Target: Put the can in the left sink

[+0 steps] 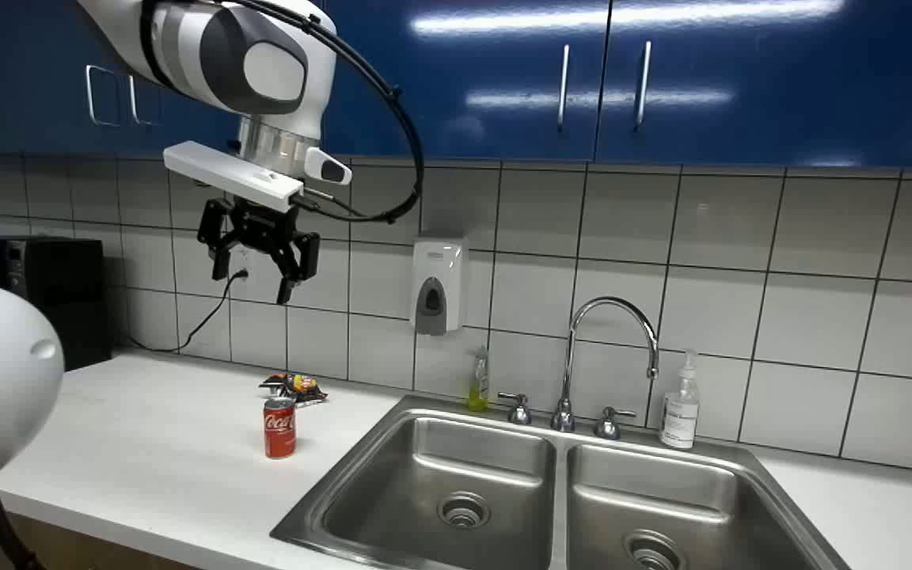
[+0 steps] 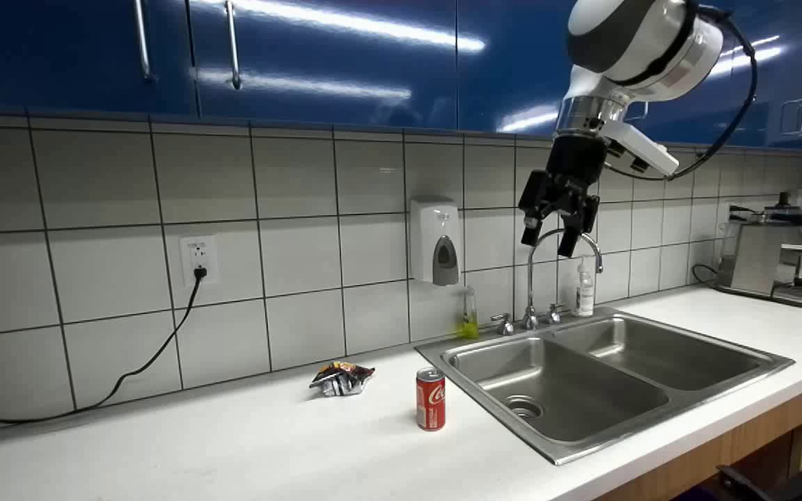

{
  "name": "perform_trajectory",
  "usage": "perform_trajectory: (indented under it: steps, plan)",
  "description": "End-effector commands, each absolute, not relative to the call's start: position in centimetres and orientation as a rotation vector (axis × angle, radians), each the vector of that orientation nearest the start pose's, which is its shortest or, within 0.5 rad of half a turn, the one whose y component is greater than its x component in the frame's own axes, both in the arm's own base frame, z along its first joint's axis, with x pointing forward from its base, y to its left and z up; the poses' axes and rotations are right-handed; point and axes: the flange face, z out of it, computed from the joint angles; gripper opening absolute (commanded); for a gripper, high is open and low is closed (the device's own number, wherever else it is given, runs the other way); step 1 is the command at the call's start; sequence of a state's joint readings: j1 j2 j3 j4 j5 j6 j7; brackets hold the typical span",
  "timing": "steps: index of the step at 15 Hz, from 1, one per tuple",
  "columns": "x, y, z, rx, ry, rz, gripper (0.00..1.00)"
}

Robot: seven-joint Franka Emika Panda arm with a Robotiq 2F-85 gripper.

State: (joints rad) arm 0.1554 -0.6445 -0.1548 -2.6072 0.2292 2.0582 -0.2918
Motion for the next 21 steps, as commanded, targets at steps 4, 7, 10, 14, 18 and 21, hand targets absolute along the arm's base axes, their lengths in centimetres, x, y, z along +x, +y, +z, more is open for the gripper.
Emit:
perform_trajectory:
  steps: [4,7,10,14,18,21]
  plan:
    - [36.2,1.1,46.6,-2.833,-0.312,-0.173,1.0]
    - [37.1,1.6,45.0,-2.84,-0.326,-0.17,1.0]
    - [37.8,2.2,42.7,-2.868,-0.331,-0.164,1.0]
    - [38.6,3.2,39.2,-2.902,-0.342,-0.158,1.0]
    - [39.3,5.0,36.1,-2.922,-0.384,-0.137,1.0]
    - [40.1,6.9,34.4,-2.932,-0.444,-0.133,1.0]
